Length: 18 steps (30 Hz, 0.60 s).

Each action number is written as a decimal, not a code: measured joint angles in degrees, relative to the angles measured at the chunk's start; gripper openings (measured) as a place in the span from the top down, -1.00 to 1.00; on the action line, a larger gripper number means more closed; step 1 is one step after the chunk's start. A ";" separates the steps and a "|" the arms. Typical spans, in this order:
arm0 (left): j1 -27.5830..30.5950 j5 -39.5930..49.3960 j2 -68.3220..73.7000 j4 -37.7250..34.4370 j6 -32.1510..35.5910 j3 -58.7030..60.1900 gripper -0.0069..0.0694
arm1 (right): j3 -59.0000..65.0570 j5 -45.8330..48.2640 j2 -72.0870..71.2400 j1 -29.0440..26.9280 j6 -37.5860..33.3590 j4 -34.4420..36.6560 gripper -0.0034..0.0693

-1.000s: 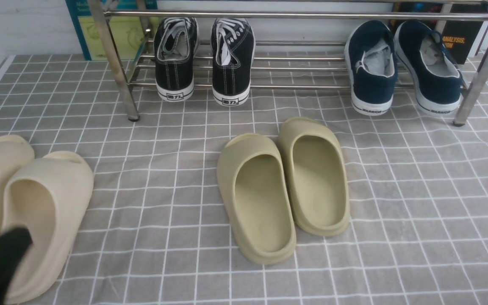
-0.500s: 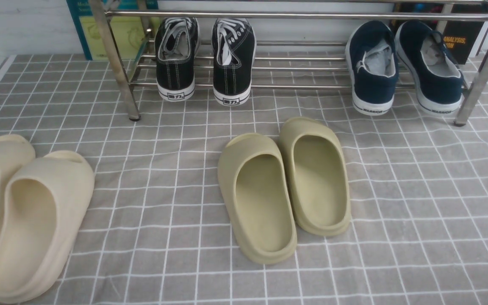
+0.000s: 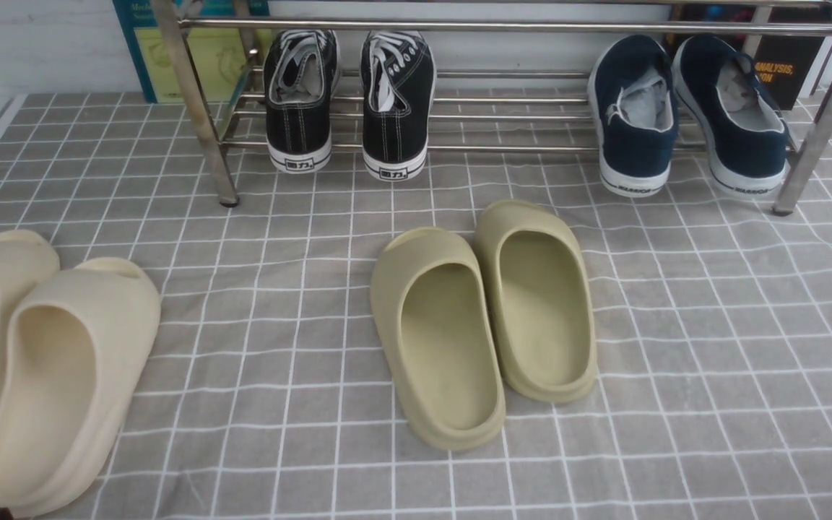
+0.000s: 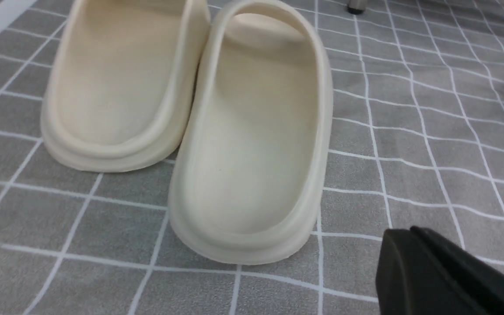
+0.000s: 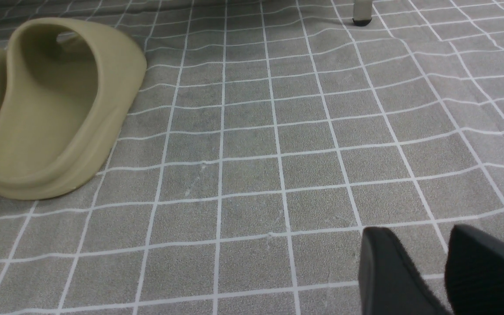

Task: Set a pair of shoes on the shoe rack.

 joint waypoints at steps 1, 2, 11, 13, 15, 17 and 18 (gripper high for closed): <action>-0.17 0.00 0.00 0.00 0.35 0.00 0.85 | 0.00 0.00 0.00 0.00 0.00 0.00 0.25; -0.98 0.11 0.00 -0.26 1.02 0.00 0.85 | 0.00 0.00 0.00 0.00 0.00 0.00 0.25; -9.13 0.24 0.00 -0.35 1.78 0.00 0.85 | 0.00 0.00 0.00 0.00 0.00 0.00 0.25; -10.06 0.24 0.00 -0.40 1.78 0.00 0.85 | 0.00 0.00 0.00 0.00 0.00 0.00 0.25; -10.36 0.24 0.00 -0.40 1.78 0.00 0.85 | 0.00 0.00 0.00 0.00 0.00 0.00 0.25; -10.36 0.24 0.00 -0.40 1.78 0.00 0.85 | 0.00 0.00 0.00 0.00 0.00 0.00 0.25; -10.36 0.24 0.00 -0.40 1.78 0.00 0.85 | 0.00 0.00 0.00 0.00 0.00 0.00 0.25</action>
